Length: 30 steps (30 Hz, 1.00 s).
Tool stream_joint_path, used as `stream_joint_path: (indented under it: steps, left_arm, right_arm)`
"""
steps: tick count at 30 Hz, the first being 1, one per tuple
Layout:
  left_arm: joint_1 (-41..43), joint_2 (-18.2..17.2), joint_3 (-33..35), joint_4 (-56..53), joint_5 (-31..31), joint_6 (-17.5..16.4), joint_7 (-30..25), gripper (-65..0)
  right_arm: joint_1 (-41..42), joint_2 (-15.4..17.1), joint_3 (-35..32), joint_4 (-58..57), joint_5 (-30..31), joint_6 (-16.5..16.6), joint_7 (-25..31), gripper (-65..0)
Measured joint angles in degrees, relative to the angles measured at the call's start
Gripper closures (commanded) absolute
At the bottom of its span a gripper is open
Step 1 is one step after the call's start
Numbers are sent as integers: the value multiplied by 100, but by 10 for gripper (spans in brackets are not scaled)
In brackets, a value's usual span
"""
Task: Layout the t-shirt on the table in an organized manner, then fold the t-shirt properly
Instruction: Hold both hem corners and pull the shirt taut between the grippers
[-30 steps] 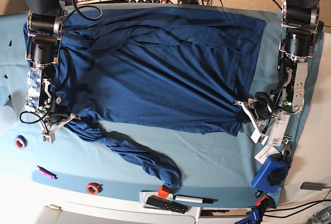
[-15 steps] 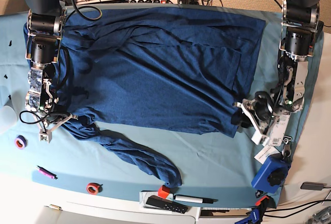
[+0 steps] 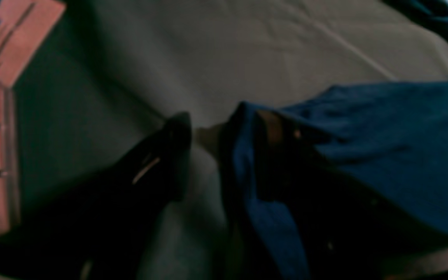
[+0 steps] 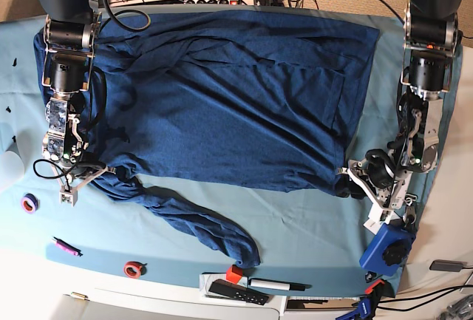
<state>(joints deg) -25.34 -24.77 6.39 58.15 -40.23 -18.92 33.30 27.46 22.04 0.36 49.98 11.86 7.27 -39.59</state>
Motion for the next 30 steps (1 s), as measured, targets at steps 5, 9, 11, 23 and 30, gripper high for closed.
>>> stream_joint_path:
  steps: [5,9,11,23,30]
  left_arm:
    - [-160,0,-11,-807,-522,-350,-70,-272]
    - [-289,68,-11,-1130,-691,-667,-61,-272]
    - [-278,142,-13,-1134,-896,-857,98,-272]
    - [-256,581,-9,-1141,-896,-1051,-90,-142]
    - [-245,544,-9,-1141,-804,-1049,-468,0]
  right_arm:
    - [0,-2,0,0,4,0,7,0]
    - [0,-2,0,0,11,2,7,0]
    - [0,-2,0,0,9,2,4,0]
    - [0,0,0,0,13,4,4,0]
    - [2,0,0,2,-166,210,2,0]
